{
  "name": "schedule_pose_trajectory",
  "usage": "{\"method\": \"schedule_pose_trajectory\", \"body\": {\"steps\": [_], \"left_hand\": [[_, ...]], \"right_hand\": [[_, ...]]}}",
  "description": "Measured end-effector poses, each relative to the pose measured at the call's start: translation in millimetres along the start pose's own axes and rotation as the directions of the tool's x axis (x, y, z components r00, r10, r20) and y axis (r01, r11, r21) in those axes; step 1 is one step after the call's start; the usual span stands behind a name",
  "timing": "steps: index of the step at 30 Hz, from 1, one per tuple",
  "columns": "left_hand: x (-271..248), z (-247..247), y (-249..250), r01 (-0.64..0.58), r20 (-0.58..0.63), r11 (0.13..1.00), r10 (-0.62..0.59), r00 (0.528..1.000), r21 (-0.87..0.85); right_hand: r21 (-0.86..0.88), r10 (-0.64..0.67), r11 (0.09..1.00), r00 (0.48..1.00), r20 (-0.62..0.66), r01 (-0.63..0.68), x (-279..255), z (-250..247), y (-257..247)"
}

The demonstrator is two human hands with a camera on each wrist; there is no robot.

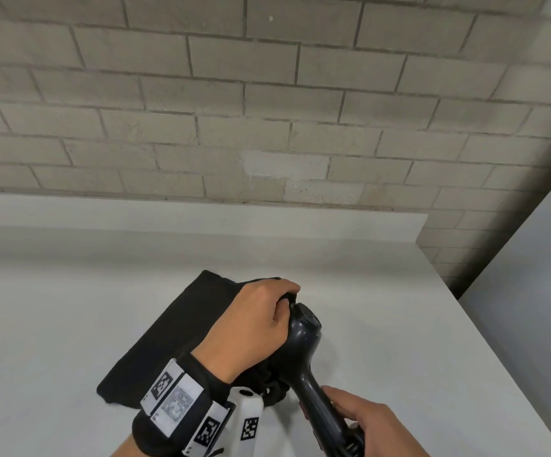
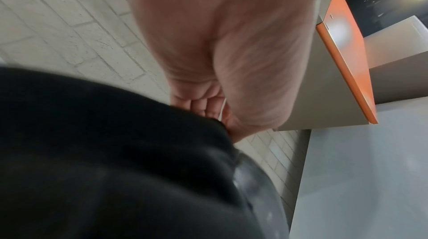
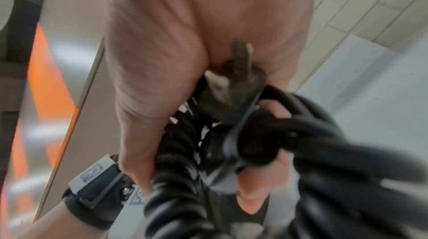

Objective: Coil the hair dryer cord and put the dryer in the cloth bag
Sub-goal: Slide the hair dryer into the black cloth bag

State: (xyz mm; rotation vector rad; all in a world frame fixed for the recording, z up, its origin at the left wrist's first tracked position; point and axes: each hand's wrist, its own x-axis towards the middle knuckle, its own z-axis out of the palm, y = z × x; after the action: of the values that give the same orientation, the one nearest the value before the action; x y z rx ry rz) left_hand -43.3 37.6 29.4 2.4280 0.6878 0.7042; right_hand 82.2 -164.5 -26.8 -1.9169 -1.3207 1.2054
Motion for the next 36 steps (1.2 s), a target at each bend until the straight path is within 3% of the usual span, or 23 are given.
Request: {"method": "schedule_pose_trajectory", "body": {"steps": [2, 3, 4, 10, 14, 17, 20, 23, 26, 29, 32, 36], "left_hand": [[1, -1, 5, -0.024, -0.012, 0.999, 0.024, 1.000, -0.022], [1, -1, 9, -0.048, -0.006, 0.998, 0.048, 0.999, -0.033], [1, 0, 13, -0.081, 0.011, 0.996, 0.081, 0.997, -0.039], [-11, 5, 39, -0.260, 0.208, 0.961, 0.276, 0.939, -0.098], [-29, 8, 42, -0.339, 0.308, 0.928, 0.372, 0.876, -0.158], [-46, 10, 28, -0.177, 0.296, 0.979, 0.199, 0.934, -0.101], [-64, 20, 5, -0.020, 0.247, 0.996, -0.003, 0.969, 0.090], [-78, 35, -14, 0.171, 0.203, 0.955, -0.222, 0.954, 0.242], [-87, 45, -25, 0.294, 0.168, 0.924, -0.339, 0.926, 0.243], [-92, 50, -33, 0.362, 0.172, 0.925, -0.378, 0.910, 0.116], [-94, 47, -29, 0.364, 0.166, 0.924, -0.344, 0.924, -0.113], [-102, 42, -19, 0.207, 0.093, 0.961, -0.192, 0.977, -0.183]], "right_hand": [[-0.050, -0.031, 0.998, 0.999, 0.024, 0.032, 4, 9, 6], [0.039, -0.035, 0.999, 0.999, 0.026, 0.034, 6, 9, -5], [0.045, 0.006, 0.999, 0.998, -0.060, -0.004, 13, 5, -20], [-0.010, 0.008, 1.000, 0.997, -0.081, -0.008, 19, 1, -40], [0.249, 0.010, 0.969, 0.998, -0.069, 0.008, 23, -14, -43], [0.430, 0.051, 0.903, 0.995, -0.087, -0.008, 25, -12, -34], [0.590, 0.124, 0.806, 0.988, -0.091, -0.047, 30, -4, -25], [0.668, 0.172, 0.739, 0.983, -0.072, -0.081, 34, 3, -22], [0.716, 0.181, 0.695, 0.979, -0.097, -0.057, 39, 10, -21], [0.790, 0.203, 0.613, 0.970, -0.132, -0.021, 45, 16, -24], [0.864, 0.246, 0.498, 0.942, -0.226, 0.077, 54, 21, -29], [0.895, 0.253, 0.395, 0.913, -0.321, 0.205, 64, 24, -32]]}}
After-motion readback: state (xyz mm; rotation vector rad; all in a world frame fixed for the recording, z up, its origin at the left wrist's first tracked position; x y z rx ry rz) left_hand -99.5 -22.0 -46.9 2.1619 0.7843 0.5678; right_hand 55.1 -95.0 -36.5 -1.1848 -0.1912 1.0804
